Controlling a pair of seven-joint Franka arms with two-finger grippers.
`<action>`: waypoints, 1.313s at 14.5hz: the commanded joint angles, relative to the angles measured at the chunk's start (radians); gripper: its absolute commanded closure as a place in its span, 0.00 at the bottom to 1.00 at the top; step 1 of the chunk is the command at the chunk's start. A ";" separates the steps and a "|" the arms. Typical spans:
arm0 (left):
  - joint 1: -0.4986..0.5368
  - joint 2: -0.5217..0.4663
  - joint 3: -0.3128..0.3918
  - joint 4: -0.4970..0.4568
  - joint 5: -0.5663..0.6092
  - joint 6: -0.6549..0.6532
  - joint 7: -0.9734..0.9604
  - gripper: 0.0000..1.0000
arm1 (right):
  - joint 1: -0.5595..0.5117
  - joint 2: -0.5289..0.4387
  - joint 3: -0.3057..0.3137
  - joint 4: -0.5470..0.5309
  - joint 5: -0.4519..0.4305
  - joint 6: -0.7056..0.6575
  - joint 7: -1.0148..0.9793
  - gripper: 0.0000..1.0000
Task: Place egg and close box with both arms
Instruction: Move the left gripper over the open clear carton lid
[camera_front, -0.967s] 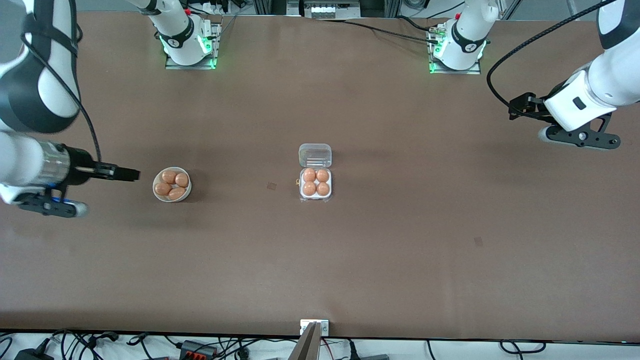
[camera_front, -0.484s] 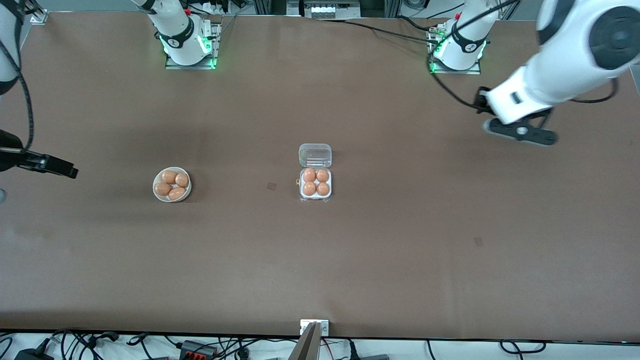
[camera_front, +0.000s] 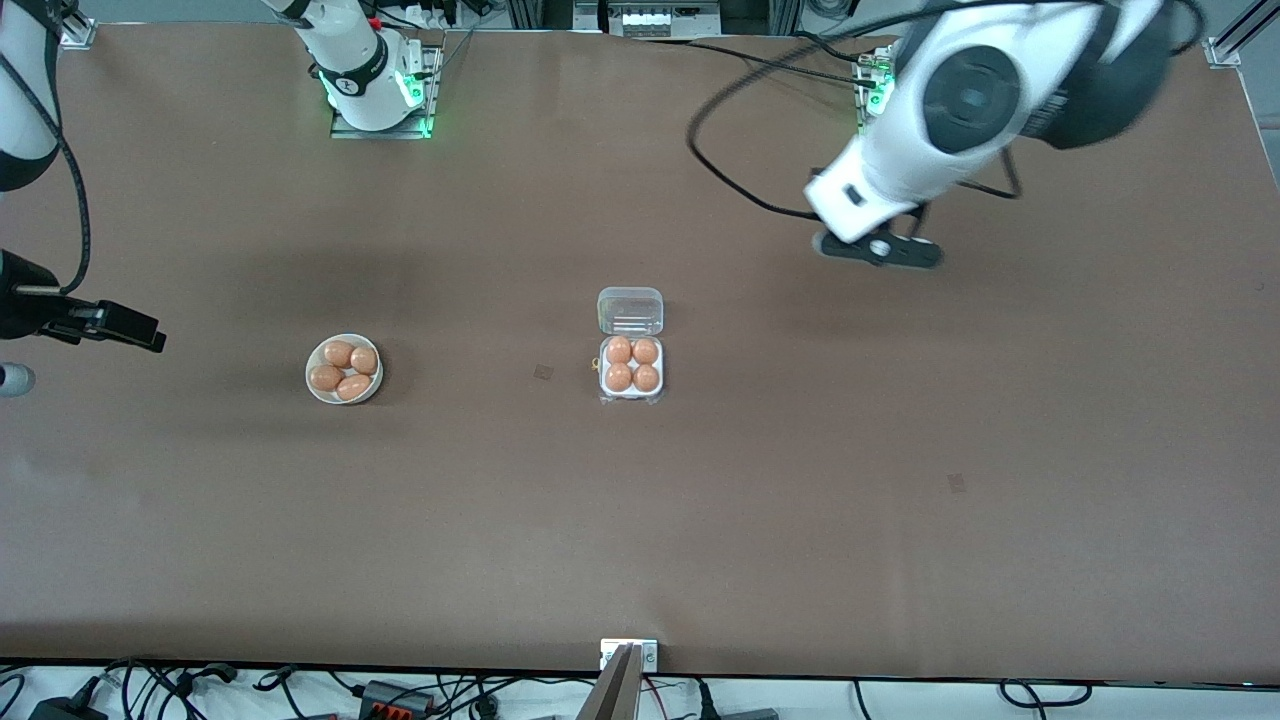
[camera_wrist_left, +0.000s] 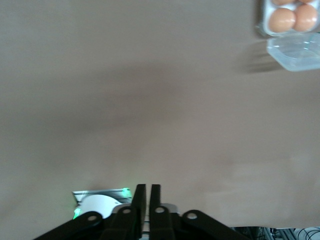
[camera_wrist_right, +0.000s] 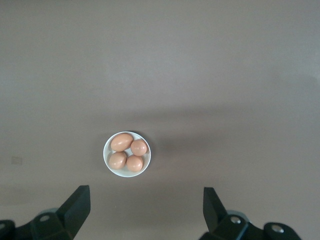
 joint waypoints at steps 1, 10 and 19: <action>-0.095 0.045 0.000 0.001 -0.025 0.096 -0.131 0.99 | -0.008 -0.147 0.013 -0.229 -0.022 0.118 -0.016 0.00; -0.339 0.230 0.000 -0.043 0.020 0.460 -0.475 0.99 | -0.005 -0.198 0.017 -0.223 -0.017 0.014 -0.003 0.00; -0.405 0.380 0.006 -0.093 0.179 0.794 -0.540 0.99 | -0.005 -0.213 0.017 -0.220 -0.019 -0.003 -0.028 0.00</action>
